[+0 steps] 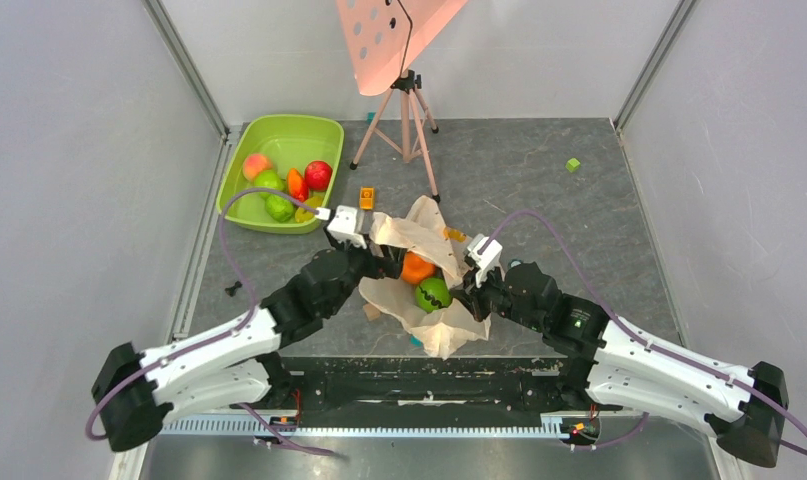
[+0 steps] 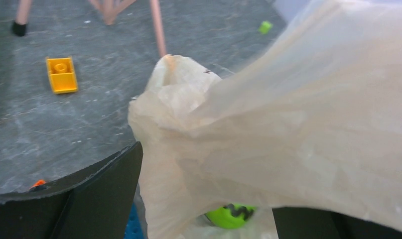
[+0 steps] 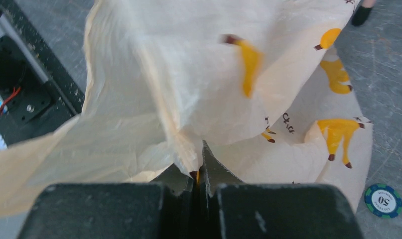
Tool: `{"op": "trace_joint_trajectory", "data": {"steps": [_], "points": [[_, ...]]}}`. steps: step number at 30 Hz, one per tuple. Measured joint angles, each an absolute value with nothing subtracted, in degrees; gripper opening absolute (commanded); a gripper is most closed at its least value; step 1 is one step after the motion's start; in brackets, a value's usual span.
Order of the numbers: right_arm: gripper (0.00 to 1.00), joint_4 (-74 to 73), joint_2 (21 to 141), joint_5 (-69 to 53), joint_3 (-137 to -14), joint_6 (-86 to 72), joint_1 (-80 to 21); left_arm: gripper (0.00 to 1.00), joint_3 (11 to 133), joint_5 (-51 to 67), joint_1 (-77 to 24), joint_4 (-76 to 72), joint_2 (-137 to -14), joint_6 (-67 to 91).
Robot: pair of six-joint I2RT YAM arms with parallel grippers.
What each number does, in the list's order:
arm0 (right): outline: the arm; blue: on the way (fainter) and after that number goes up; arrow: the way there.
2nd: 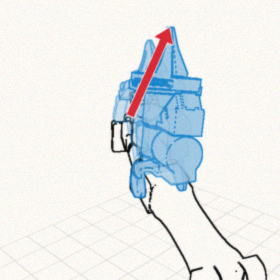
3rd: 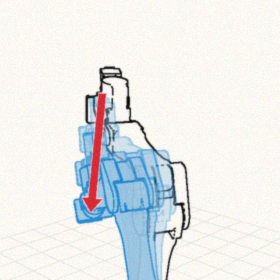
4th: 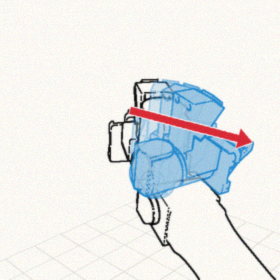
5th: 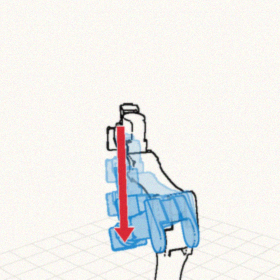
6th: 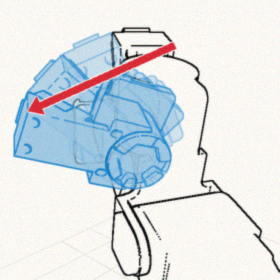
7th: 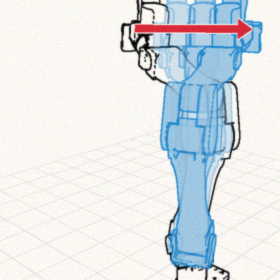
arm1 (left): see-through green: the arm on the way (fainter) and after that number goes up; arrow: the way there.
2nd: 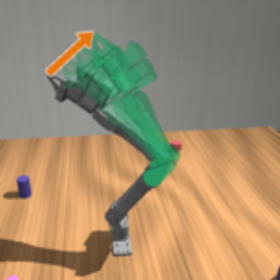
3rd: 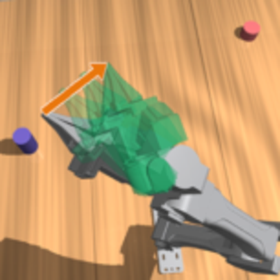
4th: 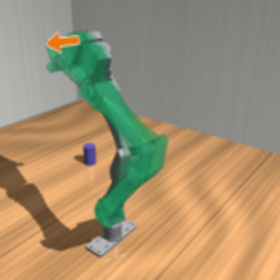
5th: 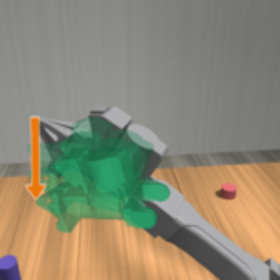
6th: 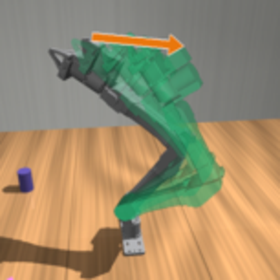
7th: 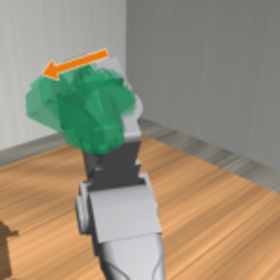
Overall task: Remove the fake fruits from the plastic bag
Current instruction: Adjust the plastic bag at the center of the board.
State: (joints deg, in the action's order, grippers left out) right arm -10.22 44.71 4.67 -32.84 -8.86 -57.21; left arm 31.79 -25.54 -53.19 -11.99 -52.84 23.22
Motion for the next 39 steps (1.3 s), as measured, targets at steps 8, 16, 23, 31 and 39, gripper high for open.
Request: {"op": "trace_joint_trajectory", "data": {"steps": [8,16,23,31,39], "points": [[0.0,-8.2,48.6,10.5,-36.7,-12.7,-57.2,1.0,29.3,-12.8,-53.7,-5.9,-36.6,32.2],[0.0,-6.9,49.5,11.7,-37.8,-13.8,-57.2,0.84,24.4,-5.1,-53.8,-1.0,-30.8,39.0],[0.0,-6.9,49.5,11.5,-37.8,-14.0,-57.2,0.75,22.8,-1.8,-57.0,1.7,-28.7,39.1],[0.0,-6.3,49.5,11.5,-37.8,-14.4,-57.2,0.72,23.9,-6.7,-67.3,0.3,-30.6,38.8],[0.0,-5.9,49.3,10.8,-37.5,-14.5,-57.2,0.75,24.0,-15.7,-68.6,-8.3,-43.8,38.0]]}}
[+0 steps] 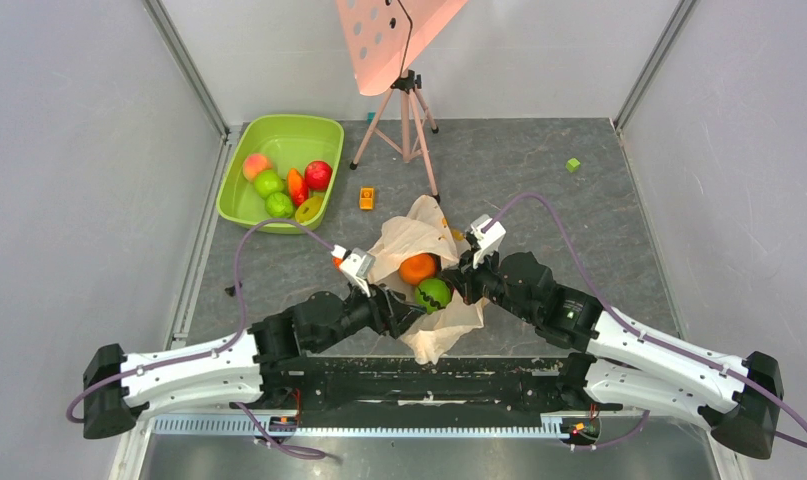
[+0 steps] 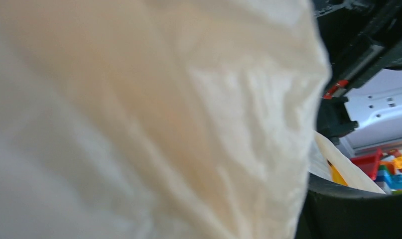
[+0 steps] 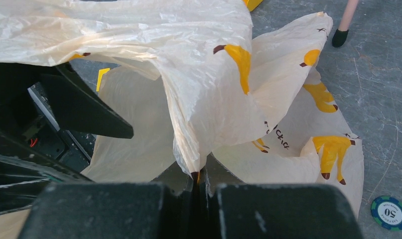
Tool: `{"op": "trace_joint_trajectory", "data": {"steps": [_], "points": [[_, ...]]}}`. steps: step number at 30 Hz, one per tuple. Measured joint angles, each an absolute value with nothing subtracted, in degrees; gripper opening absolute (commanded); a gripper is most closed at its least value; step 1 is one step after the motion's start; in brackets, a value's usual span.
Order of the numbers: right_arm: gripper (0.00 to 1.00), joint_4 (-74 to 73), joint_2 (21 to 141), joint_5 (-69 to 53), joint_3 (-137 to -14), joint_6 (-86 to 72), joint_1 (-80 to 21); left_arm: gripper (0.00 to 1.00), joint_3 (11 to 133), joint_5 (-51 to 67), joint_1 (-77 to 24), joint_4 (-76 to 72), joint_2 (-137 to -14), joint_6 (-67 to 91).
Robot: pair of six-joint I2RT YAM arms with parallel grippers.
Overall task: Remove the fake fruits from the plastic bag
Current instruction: Adjust the plastic bag at the center of the board.
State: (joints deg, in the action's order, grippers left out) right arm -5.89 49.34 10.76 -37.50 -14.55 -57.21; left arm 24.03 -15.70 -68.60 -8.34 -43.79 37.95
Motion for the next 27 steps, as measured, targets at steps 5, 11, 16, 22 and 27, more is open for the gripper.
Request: {"op": "trace_joint_trajectory", "data": {"steps": [5,11,16,22,27], "points": [[0.0,-6.0,48.1,11.1,-36.4,-14.6,-57.2,0.73,26.5,-13.6,-69.7,-14.6,-51.3,35.5],[0.0,-6.1,47.0,12.0,-35.4,-14.6,-57.2,0.73,26.3,-14.4,-79.0,-19.9,-55.7,32.6],[0.0,-6.0,46.9,11.9,-34.3,-15.1,-57.2,0.72,24.8,-19.6,-86.2,-22.9,-63.7,31.9],[0.0,-6.1,46.4,11.9,-33.8,-15.5,-57.2,0.71,24.7,-26.0,-91.6,-24.2,-76.5,31.6],[0.0,-6.3,44.6,12.0,-33.6,-15.7,-57.2,0.7,23.4,-31.7,-91.7,-24.6,-75.3,31.6]]}}
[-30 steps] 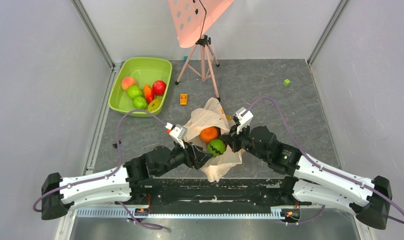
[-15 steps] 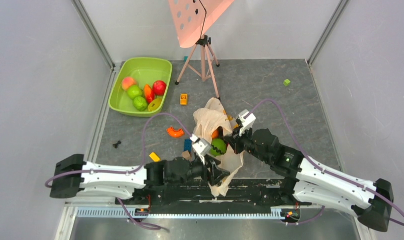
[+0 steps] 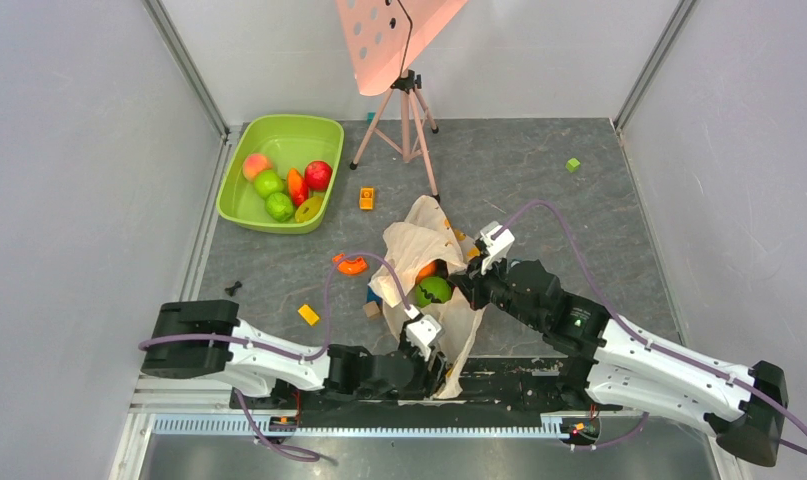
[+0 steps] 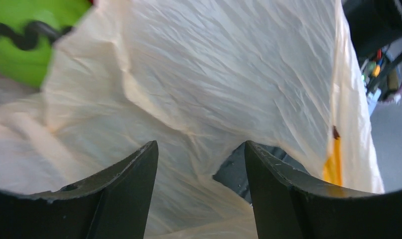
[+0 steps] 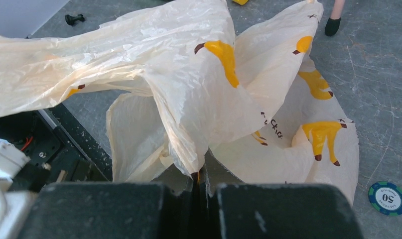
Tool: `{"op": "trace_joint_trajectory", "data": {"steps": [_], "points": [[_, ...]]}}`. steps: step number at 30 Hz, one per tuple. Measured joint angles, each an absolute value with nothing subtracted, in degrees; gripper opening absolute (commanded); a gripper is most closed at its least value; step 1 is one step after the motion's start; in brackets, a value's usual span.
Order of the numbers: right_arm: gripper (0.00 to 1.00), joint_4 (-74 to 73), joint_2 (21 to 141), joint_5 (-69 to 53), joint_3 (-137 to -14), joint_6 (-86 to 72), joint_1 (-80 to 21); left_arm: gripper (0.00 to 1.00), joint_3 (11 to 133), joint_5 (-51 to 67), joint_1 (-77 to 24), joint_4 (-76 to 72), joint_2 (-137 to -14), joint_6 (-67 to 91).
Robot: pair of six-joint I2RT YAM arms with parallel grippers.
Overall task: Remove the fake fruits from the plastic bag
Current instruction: Adjust the plastic bag at the center of the board, then take out the fake fruit from the plastic bag.
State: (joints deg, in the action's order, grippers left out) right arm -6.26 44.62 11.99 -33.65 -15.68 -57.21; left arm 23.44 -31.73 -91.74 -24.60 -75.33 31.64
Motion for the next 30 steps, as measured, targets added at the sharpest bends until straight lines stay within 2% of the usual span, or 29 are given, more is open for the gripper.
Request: {"op": "trace_joint_trajectory", "data": {"steps": [6,11,14,19,26,30], "points": [[0.0,-6.5,42.0,12.5,-32.6,-16.1,-57.2,0.7,22.1,-38.7,-91.7,-21.6,-61.6,31.2],[0.0,-6.5,42.0,12.6,-32.2,-16.2,-57.2,0.74,22.1,-39.5,-91.7,-20.4,-48.8,28.5],[0.0,-6.5,42.1,12.6,-32.1,-16.4,-57.2,0.76,22.1,-39.5,-91.7,-19.9,-45.4,27.1],[0.0,-6.5,42.4,12.6,-32.0,-16.5,-57.2,0.75,22.1,-38.0,-88.4,-19.3,-46.3,26.1],[0.0,-6.5,42.4,12.6,-32.0,-16.7,-57.2,0.75,22.1,-30.1,-77.9,-20.1,-56.0,26.1],[0.0,-6.4,42.5,12.5,-32.0,-17.0,-57.2,0.86,23.2,-27.8,-73.5,-20.6,-61.3,26.1]]}}
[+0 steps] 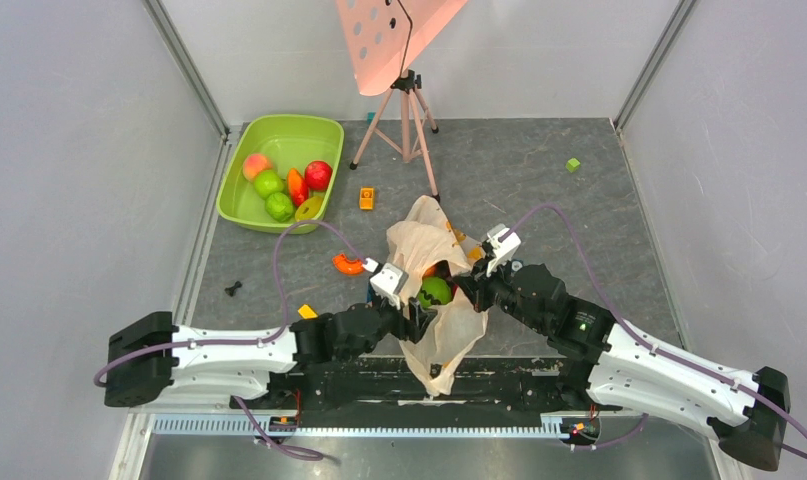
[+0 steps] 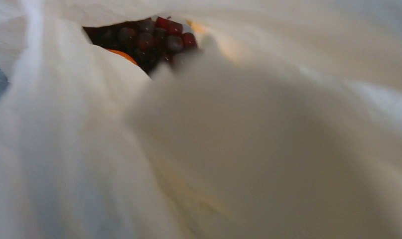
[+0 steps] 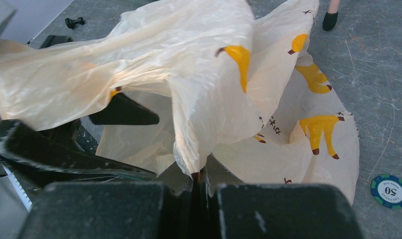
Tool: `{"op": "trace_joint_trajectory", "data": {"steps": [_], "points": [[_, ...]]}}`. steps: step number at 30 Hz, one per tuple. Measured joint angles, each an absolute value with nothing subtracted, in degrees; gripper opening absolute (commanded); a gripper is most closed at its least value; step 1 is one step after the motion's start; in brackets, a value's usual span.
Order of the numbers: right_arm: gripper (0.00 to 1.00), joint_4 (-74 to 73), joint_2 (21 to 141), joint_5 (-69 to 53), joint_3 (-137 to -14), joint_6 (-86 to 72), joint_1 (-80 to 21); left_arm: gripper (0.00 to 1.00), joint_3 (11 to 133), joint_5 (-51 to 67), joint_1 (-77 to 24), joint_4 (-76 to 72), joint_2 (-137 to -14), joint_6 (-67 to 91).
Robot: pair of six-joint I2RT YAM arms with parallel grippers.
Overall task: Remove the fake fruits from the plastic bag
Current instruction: Take out the fake fruit from the plastic bag.
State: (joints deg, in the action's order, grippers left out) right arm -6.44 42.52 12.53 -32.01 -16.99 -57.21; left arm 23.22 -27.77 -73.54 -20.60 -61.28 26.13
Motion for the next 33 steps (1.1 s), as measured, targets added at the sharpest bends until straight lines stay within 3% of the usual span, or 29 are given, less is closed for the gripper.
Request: {"op": "trace_joint_trajectory", "data": {"steps": [5,14,33], "points": [[0.0,-6.3,43.4,12.3,-32.0,-17.2,-57.2,1.0,28.0,-25.3,-69.1,-21.1,-68.1,26.3],[0.0,-5.6,43.2,12.3,-31.1,-17.6,-57.2,1.0,35.4,-20.6,-63.9,-19.4,-77.8,28.7],[0.0,-6.2,43.0,13.5,-29.5,-17.8,-56.8,1.0,39.8,-20.4,-63.6,-12.1,-87.9,29.8]]}}
